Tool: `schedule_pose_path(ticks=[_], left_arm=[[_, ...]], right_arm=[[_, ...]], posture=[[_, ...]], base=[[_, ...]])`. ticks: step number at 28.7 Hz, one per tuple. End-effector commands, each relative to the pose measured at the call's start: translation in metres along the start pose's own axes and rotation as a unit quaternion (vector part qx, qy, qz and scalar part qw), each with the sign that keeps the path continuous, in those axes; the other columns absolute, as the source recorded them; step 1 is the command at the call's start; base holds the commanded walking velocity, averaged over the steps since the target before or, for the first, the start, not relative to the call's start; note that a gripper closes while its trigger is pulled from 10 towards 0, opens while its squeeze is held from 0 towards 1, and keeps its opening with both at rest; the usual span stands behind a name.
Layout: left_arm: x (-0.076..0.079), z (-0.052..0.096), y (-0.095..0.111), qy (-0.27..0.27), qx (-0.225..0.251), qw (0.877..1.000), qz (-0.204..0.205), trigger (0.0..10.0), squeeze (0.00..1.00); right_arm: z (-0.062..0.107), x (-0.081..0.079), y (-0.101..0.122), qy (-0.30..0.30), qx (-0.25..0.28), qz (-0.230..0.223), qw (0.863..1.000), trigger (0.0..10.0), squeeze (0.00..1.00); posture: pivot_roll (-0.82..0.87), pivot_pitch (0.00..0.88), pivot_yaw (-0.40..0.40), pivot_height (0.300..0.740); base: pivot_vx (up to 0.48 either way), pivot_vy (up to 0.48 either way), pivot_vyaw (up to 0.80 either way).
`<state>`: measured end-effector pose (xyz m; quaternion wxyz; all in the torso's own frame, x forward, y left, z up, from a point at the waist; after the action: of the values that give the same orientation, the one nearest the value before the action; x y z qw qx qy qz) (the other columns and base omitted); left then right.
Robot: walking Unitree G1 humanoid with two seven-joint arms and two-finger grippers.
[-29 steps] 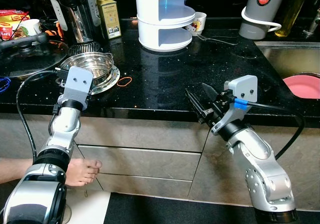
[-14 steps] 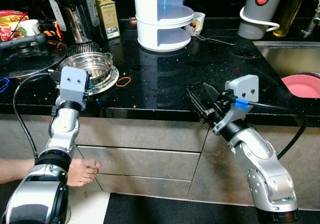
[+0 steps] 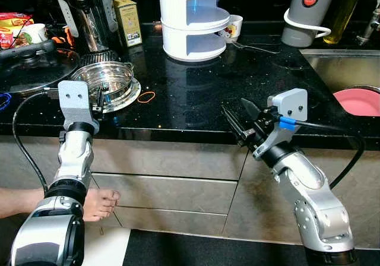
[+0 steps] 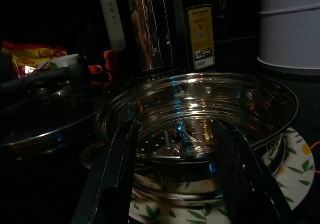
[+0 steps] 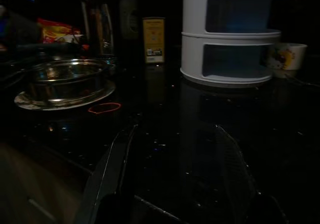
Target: Kitchen organization
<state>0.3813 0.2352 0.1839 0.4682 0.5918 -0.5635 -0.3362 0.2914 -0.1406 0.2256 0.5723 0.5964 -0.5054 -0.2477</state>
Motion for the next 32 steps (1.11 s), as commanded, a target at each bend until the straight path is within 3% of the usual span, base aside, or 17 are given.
schedule_pose_path(ticks=[1, 5, 21, 22, 23, 24, 32], left_arm=[[-0.004, 0.004, -0.01, 0.011, -0.026, 1.0, 0.008, 10.0, 0.0], [-0.007, 0.003, -0.009, 0.01, -0.027, 1.0, 0.01, 10.0, 0.0], [-0.009, 0.002, -0.006, 0.005, -0.024, 1.0, 0.013, 10.0, 0.0], [-0.009, 0.002, -0.006, 0.005, -0.024, 1.0, 0.013, 4.8, 0.0], [-0.009, 0.002, -0.005, 0.004, -0.023, 1.0, 0.014, 4.8, 0.0], [-0.009, 0.001, -0.005, 0.004, -0.023, 1.0, 0.014, 0.0, 0.0], [-0.011, 0.0, -0.003, 0.004, -0.021, 1.0, 0.013, 0.0, 0.0]], right_arm=[[0.003, -0.003, 0.002, 0.013, 0.004, -0.005, 1.0, 10.0, 0.0], [0.006, -0.017, 0.007, 0.082, 0.021, -0.024, 0.996, 10.0, 0.0], [0.014, -0.042, 0.01, 0.182, 0.029, -0.058, 0.981, 10.0, 0.0], [0.015, -0.042, 0.011, 0.184, 0.029, -0.059, 0.981, 10.0, 0.0], [0.015, -0.043, 0.011, 0.186, 0.03, -0.059, 0.98, 10.0, 0.0], [0.015, -0.043, 0.011, 0.188, 0.029, -0.06, 0.98, 10.0, 0.0], [0.016, -0.042, 0.012, 0.189, 0.028, -0.059, 0.98, 10.0, 0.0]], posture=[[-0.19, 0.086, 0.045, 0.74], [-0.19, 0.082, 0.043, 0.74], [-0.19, 0.068, 0.038, 0.74], [-0.19, 0.068, 0.038, 0.74], [-0.19, 0.064, 0.037, 0.74], [-0.19, 0.064, 0.037, 0.74], [-0.19, 0.07, 0.042, 0.74]], base=[[0.0, 0.0, 0.0], [0.0, 0.0, 0.0], [0.0, 0.0, 0.0], [0.0, 0.0, 0.0], [0.0, 0.0, 0.0], [0.0, 0.0, 0.0], [0.0, 0.0, 0.0]])
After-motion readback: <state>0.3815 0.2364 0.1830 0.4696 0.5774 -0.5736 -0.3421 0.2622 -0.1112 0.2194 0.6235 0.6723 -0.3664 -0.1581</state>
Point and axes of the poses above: a point about 5 cm out from each wrist's last joint towards the gripper, its own z axis pointing back from the gripper into the wrist, its own y axis along the axis of the wrist's last joint, x = y × z, the point moved 1 cm from there along -z, pointing out of the wrist towards the gripper, and after that the axes turned 12 degrees about z, right-handed, at the moved point
